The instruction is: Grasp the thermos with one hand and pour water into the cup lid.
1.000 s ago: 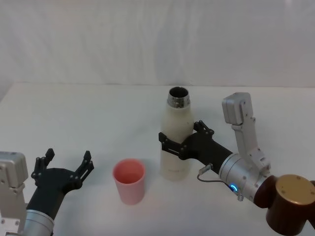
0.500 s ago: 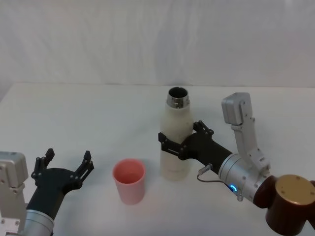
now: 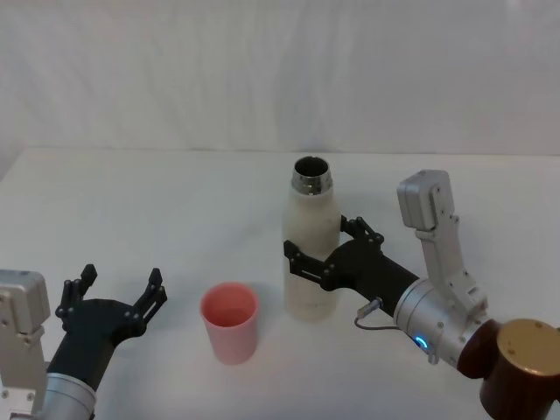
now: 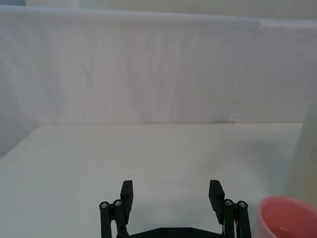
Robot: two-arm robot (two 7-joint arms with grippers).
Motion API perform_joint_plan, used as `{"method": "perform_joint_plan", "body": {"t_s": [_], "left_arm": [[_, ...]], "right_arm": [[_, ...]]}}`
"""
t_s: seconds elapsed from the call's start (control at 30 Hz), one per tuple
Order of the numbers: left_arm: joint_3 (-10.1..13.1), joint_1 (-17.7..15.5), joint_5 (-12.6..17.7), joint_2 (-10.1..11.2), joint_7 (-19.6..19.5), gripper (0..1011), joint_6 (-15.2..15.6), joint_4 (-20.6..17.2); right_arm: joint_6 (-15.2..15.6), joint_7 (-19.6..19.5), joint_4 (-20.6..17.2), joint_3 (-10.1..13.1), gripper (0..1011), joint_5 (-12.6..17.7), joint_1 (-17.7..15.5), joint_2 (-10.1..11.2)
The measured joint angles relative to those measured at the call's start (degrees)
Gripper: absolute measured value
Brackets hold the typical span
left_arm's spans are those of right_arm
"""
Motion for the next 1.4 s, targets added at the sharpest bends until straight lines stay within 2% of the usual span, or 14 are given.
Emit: {"method": "perform_joint_plan", "body": {"t_s": [0.5,0.8,1.07,1.4], "left_arm": [[0.0,0.0,0.0,0.0,0.0,1001,0.0,0.0],[0.0,0.0,0.0,0.0,0.0,1001,0.0,0.0],[0.0,0.0,0.0,0.0,0.0,1001,0.0,0.0],[0.0,0.0,0.0,0.0,0.0,1001,0.0,0.0]], "right_arm": [[-1.1,-0.7,-3.1,0.5,1001,0.5,-2.8,2.1],[-2.8,-1.3,-8.2,2.3,1001,2.0,-8.3,4.6],[-4.9,-1.9,-11.6,2.7,1001,1.8,-13.2,6.3],[-8.3,-2.6,-13.0,3.0,1001,0.6,-17.8,6.6]]}}
